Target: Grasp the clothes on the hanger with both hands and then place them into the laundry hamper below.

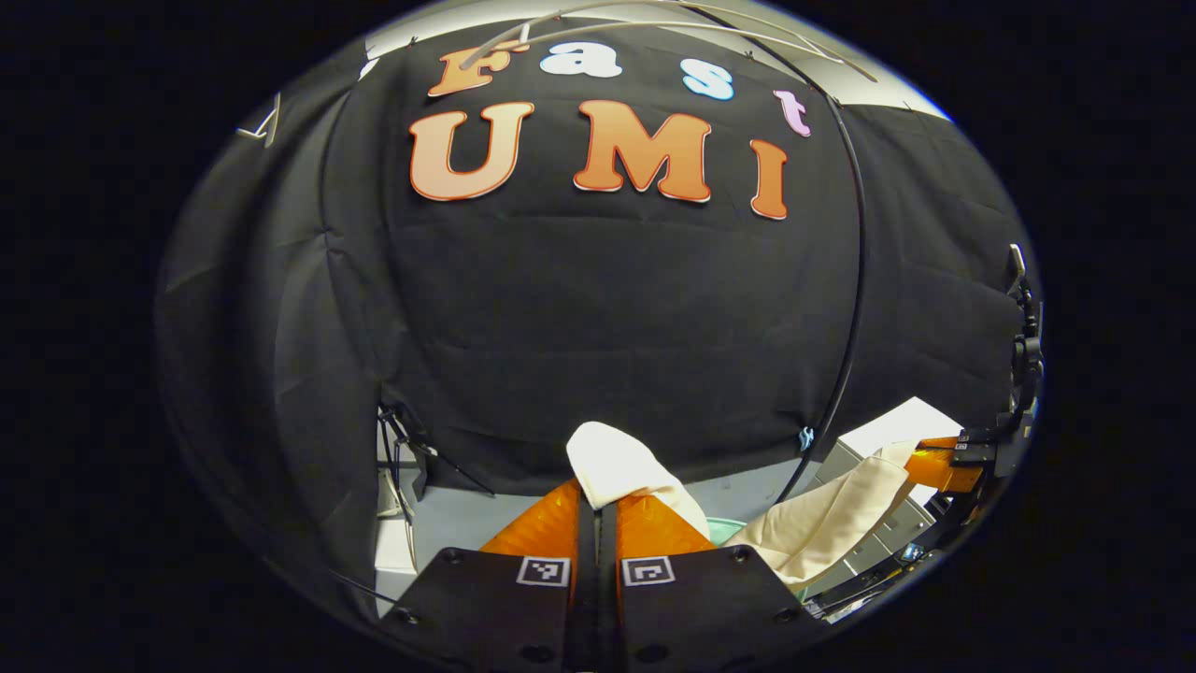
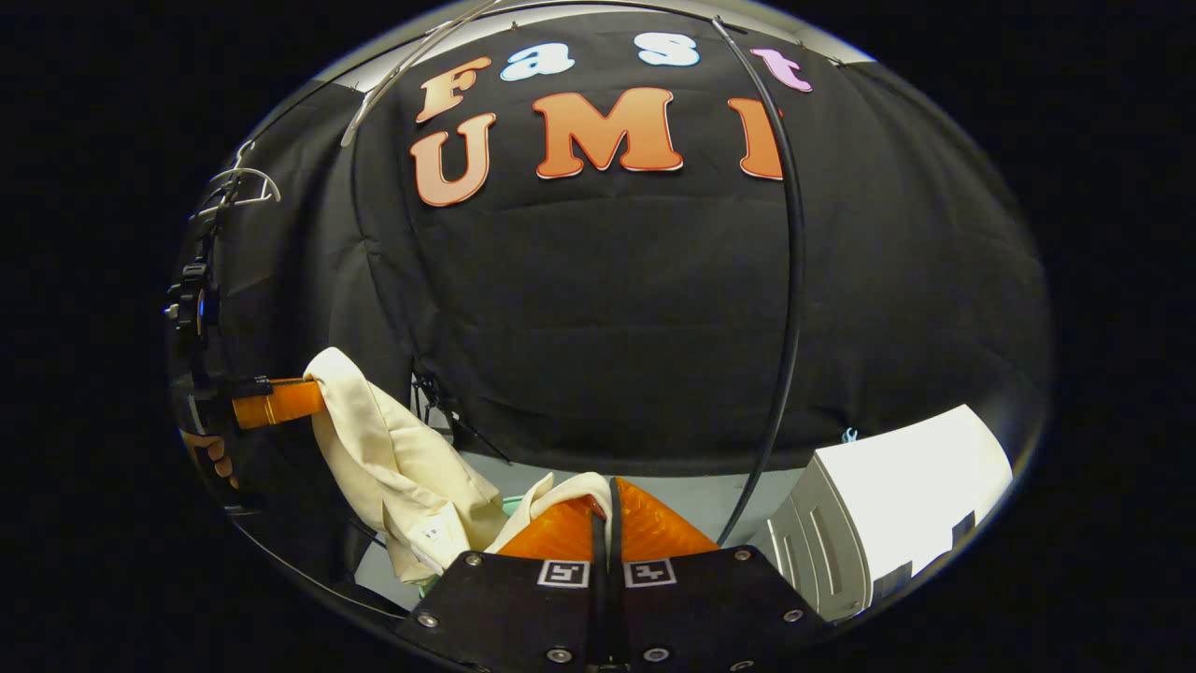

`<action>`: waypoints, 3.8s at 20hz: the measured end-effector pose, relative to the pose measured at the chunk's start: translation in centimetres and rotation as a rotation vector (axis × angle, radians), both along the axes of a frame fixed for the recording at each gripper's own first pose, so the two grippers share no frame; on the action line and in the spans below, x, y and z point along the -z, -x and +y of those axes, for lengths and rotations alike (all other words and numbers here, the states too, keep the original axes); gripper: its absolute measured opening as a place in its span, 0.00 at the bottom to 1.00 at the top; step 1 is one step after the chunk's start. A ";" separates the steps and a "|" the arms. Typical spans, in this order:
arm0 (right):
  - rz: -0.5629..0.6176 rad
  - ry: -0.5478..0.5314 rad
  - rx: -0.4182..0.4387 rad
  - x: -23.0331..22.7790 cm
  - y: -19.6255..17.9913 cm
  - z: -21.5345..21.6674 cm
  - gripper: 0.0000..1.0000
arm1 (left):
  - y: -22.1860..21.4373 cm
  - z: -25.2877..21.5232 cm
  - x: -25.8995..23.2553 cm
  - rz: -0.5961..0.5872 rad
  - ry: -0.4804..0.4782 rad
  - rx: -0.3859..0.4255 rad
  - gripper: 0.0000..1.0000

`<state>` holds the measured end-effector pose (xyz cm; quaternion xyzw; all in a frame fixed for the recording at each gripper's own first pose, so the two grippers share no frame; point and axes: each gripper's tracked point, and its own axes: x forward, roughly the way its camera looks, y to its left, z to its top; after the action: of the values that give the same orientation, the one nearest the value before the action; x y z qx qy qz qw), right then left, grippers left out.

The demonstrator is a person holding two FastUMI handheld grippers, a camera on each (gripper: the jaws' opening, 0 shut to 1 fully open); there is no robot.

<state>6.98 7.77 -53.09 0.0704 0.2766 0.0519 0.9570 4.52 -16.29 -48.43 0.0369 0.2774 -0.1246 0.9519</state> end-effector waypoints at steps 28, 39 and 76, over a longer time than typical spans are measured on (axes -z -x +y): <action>0.357 -0.009 -0.034 18.3 4.6 2.4 0.11 | 8.7 -2.8 20.0 0.494 -0.122 0.003 0.33; 0.297 0.048 0.018 13.8 4.8 0.4 0.80 | 6.9 -2.8 12.6 0.368 -0.043 -0.036 0.98; -0.455 0.045 0.040 -33.3 2.6 -0.8 0.92 | 6.8 15.1 -38.9 -0.637 0.035 -0.327 0.99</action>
<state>4.37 6.95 -19.80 0.0411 0.0532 0.0415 0.9969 -2.30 -1.22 -9.57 0.0130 -0.0334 0.0423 0.9985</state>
